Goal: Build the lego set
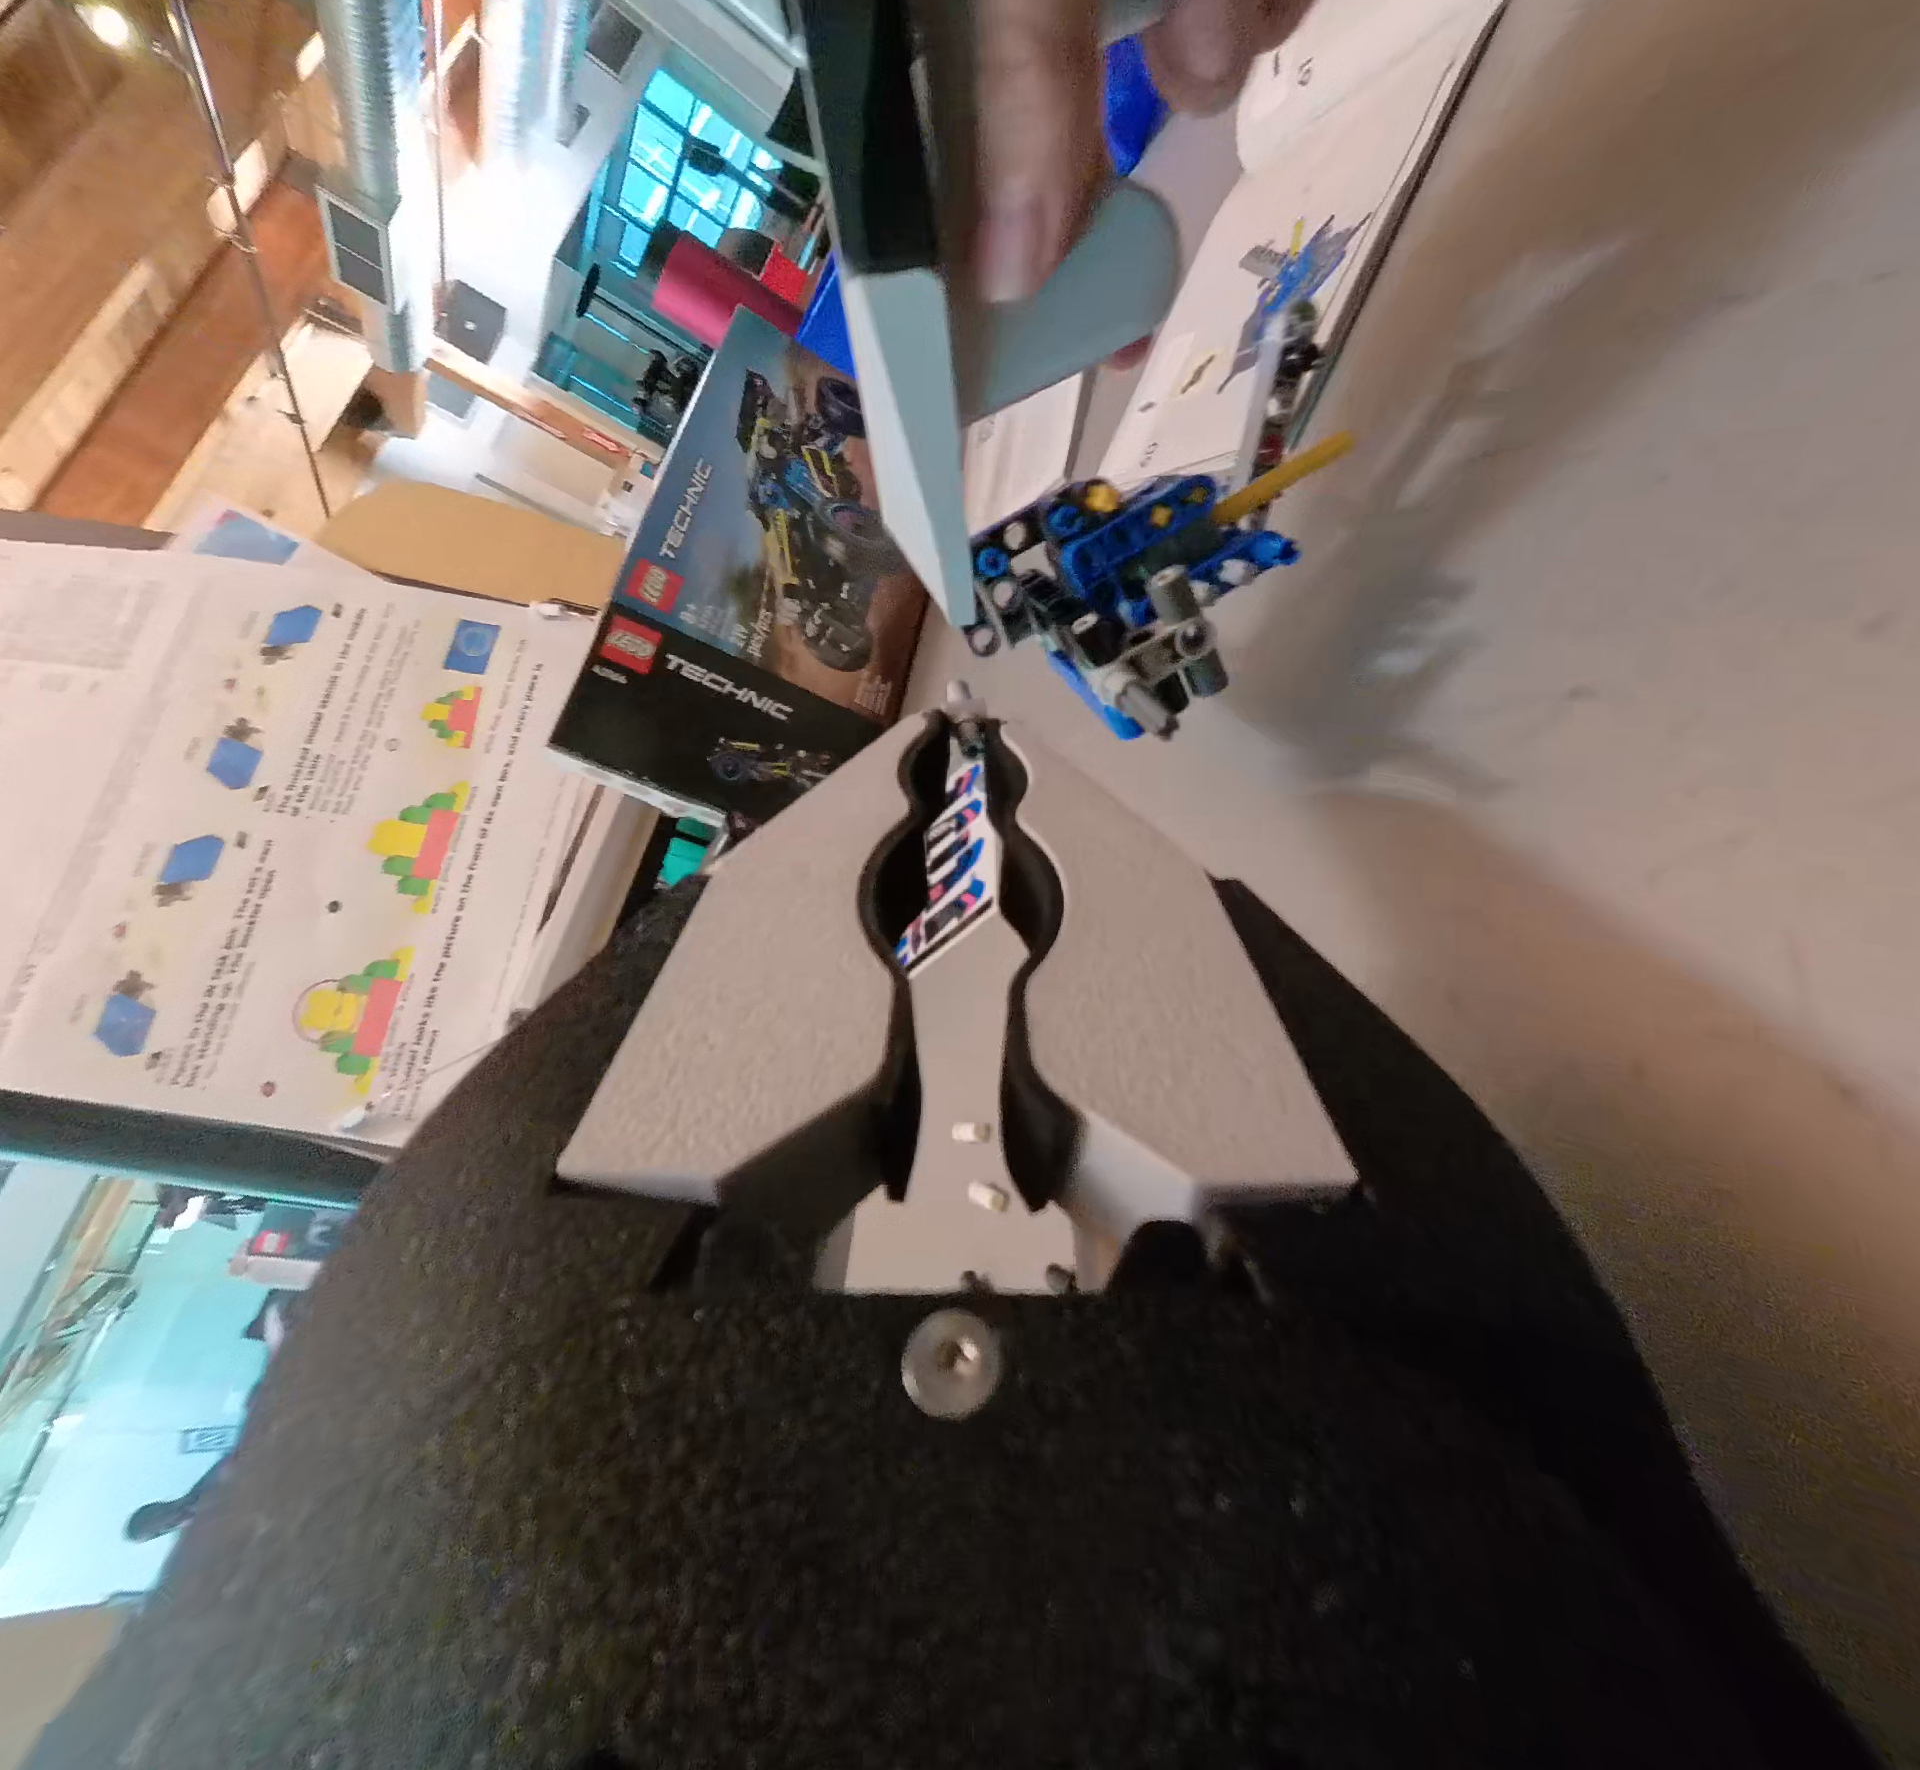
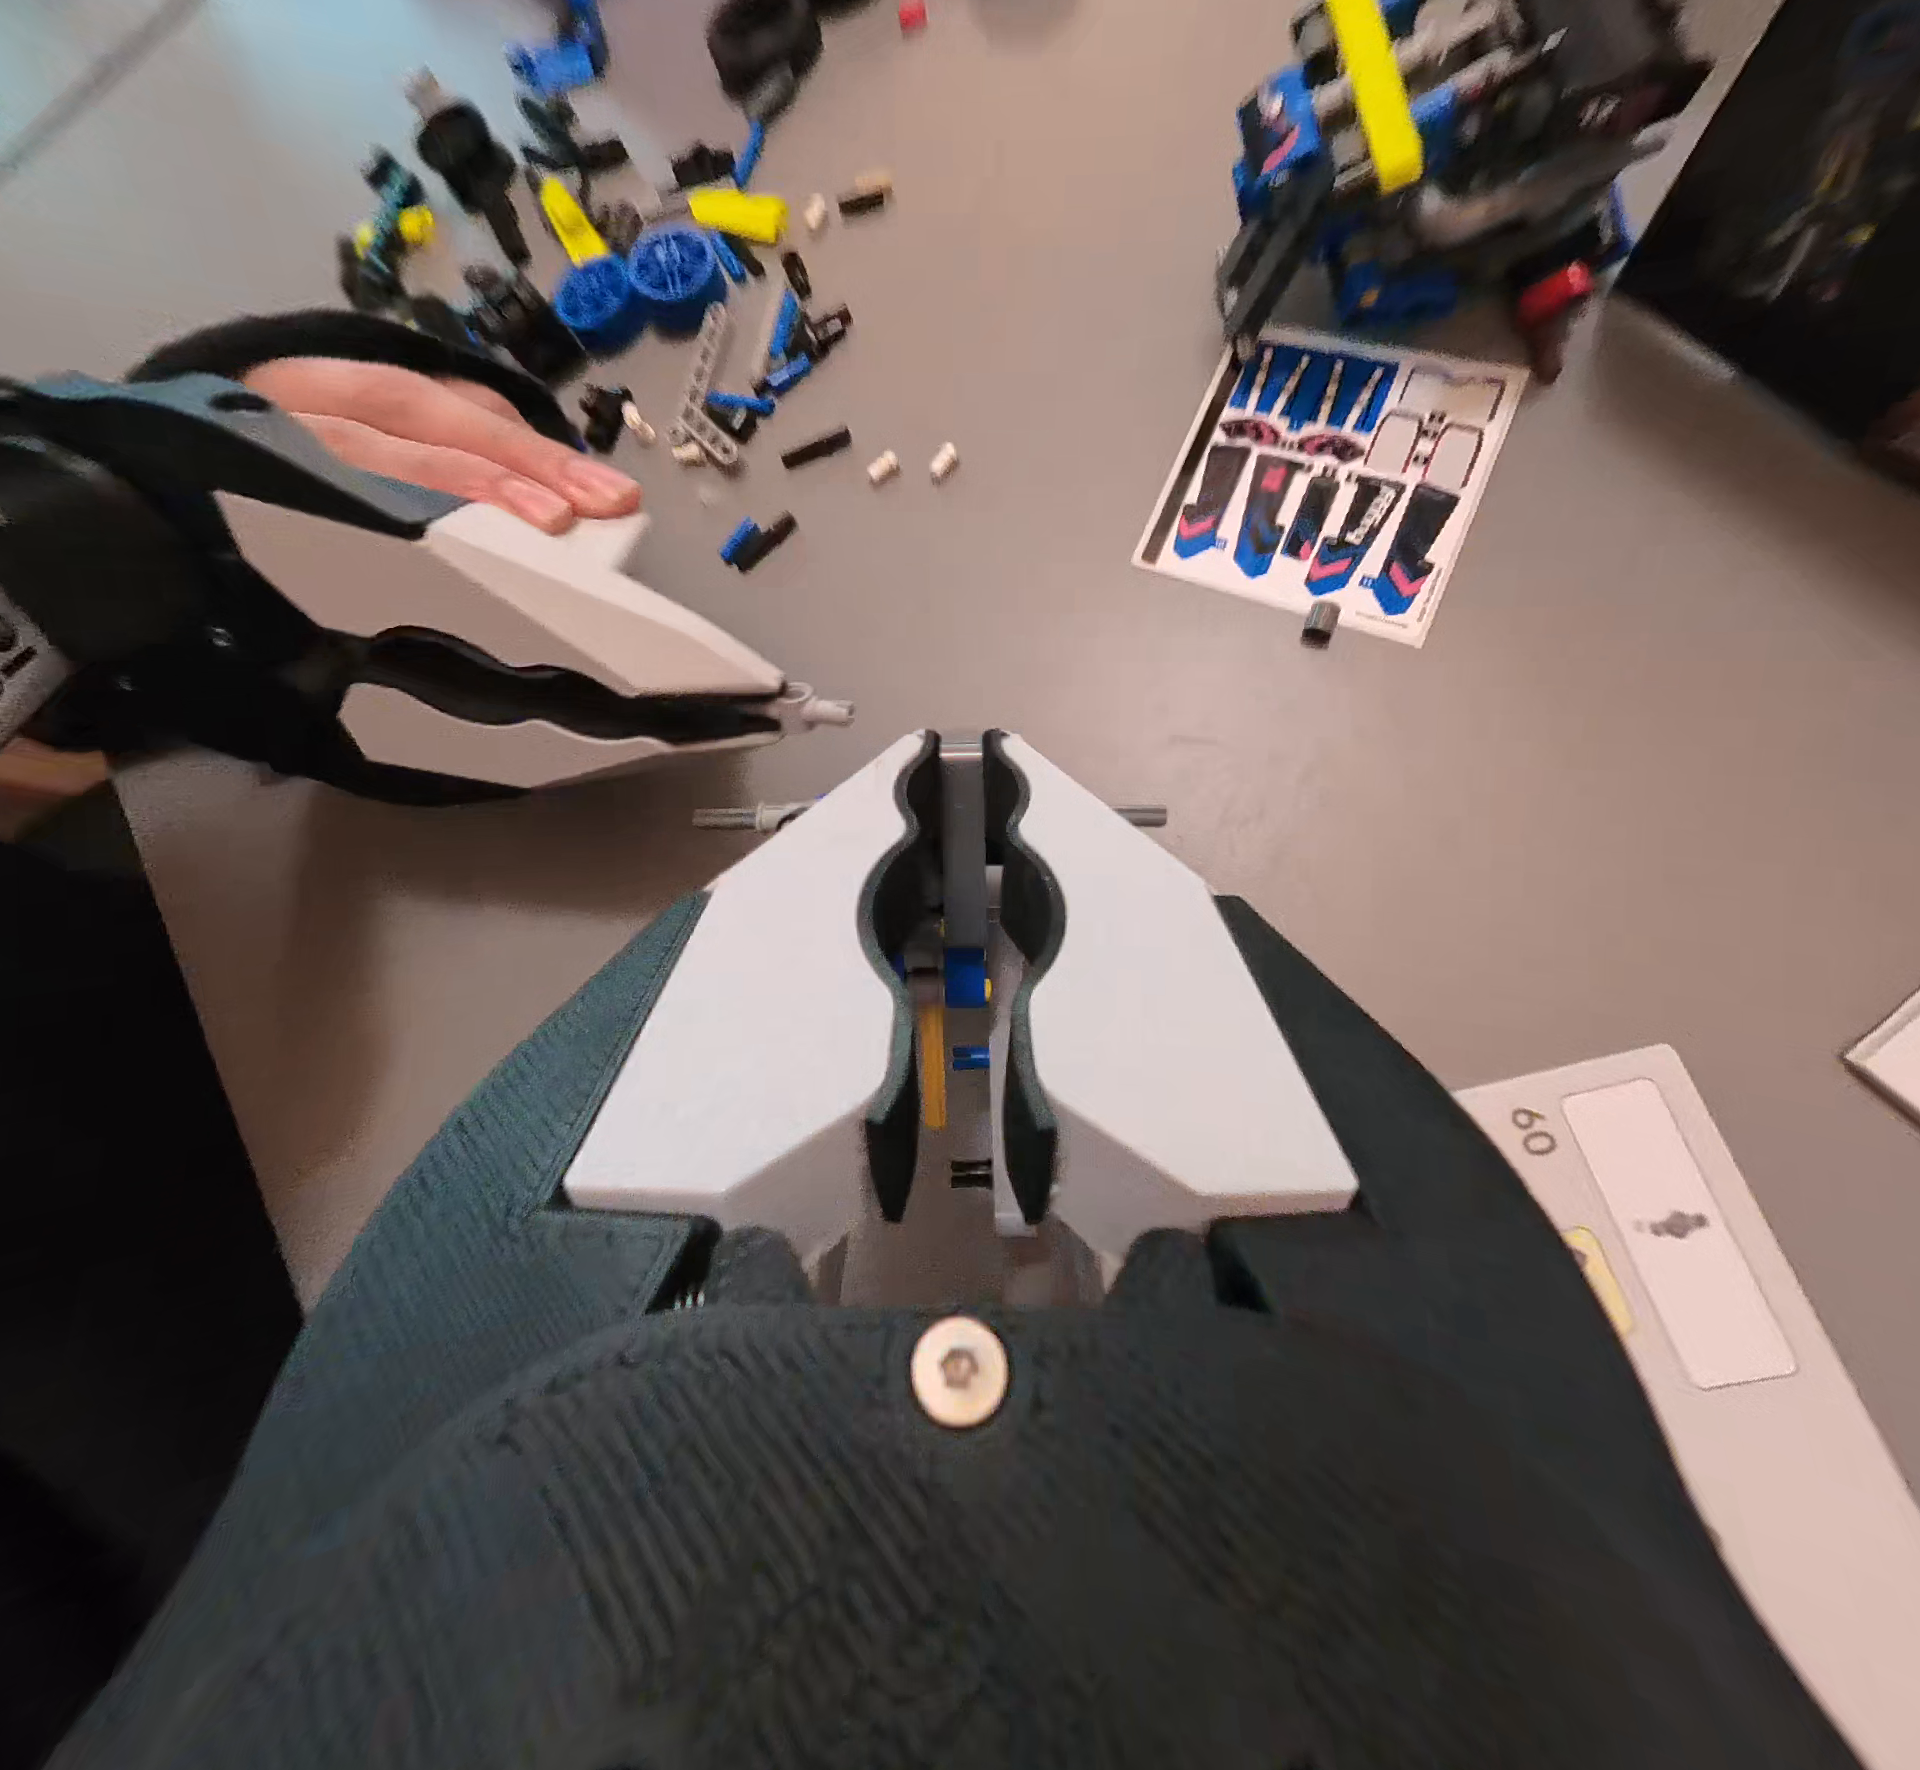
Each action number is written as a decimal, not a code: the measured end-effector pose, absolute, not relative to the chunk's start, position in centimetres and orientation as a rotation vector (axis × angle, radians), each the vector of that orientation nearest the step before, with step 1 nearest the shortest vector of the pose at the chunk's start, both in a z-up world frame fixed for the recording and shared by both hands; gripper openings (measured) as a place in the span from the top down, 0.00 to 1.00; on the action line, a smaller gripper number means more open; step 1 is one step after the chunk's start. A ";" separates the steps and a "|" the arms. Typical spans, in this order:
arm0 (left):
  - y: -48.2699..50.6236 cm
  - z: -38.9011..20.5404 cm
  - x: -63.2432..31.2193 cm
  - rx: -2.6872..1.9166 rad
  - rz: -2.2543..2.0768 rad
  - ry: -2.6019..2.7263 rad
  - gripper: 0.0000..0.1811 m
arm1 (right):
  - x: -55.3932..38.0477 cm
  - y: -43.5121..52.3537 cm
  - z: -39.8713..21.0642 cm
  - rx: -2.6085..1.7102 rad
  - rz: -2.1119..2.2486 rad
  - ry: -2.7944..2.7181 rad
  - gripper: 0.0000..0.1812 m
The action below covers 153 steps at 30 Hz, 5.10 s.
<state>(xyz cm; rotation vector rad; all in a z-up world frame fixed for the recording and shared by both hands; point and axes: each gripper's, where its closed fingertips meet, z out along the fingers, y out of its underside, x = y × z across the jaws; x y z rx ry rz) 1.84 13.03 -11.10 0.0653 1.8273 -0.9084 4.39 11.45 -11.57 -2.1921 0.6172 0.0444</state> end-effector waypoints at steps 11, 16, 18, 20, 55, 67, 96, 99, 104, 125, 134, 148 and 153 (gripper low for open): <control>11.4 -10.2 -0.1 0.214 -0.813 1.773 0.98 | 1.9 10.2 -9.6 -1.709 -0.071 0.676 0.96; 11.1 -10.5 0.0 0.224 -0.800 1.791 0.98 | 0.8 10.2 -10.4 -1.641 0.025 0.683 0.97; 11.2 -10.5 -0.1 0.227 -0.802 1.790 0.98 | 0.8 10.3 -10.6 -1.630 0.019 0.686 0.97; 11.3 -10.5 -0.1 0.230 -0.806 1.796 0.99 | 1.2 10.1 -10.4 -1.593 0.020 0.706 0.97; 11.4 -11.2 -0.7 0.239 -0.687 1.861 0.99 | 0.5 11.2 -10.7 -1.534 0.171 0.726 0.96; 10.9 -11.9 -0.9 0.362 -0.691 1.763 0.99 | 0.4 10.8 -11.2 -1.549 0.223 0.745 0.95; 10.6 -11.4 -2.8 0.421 -0.950 1.745 0.98 | -0.4 10.8 -11.7 -1.510 0.438 0.768 0.96; 10.7 -11.7 -2.5 0.378 -0.984 1.782 0.98 | -0.3 10.6 -11.8 -1.503 0.451 0.785 0.96; 10.7 -11.7 -2.2 0.310 -1.037 1.811 0.98 | -0.2 10.5 -11.6 -1.484 0.465 0.786 0.96; 10.9 -11.2 -1.7 -0.004 -1.233 1.949 0.98 | 0.0 10.6 -10.9 -1.416 0.445 0.802 0.96; 10.8 -10.7 -1.8 -0.143 -1.392 1.966 0.98 | -0.1 10.5 -10.5 -1.382 0.485 0.799 0.96; 11.4 -11.6 -1.2 0.102 -1.036 1.876 0.98 | -0.6 11.0 -10.7 -1.427 0.481 0.769 1.00; 11.0 -12.4 -1.0 0.108 -1.037 1.915 0.98 | -0.2 8.4 -9.7 -1.595 0.262 0.684 1.00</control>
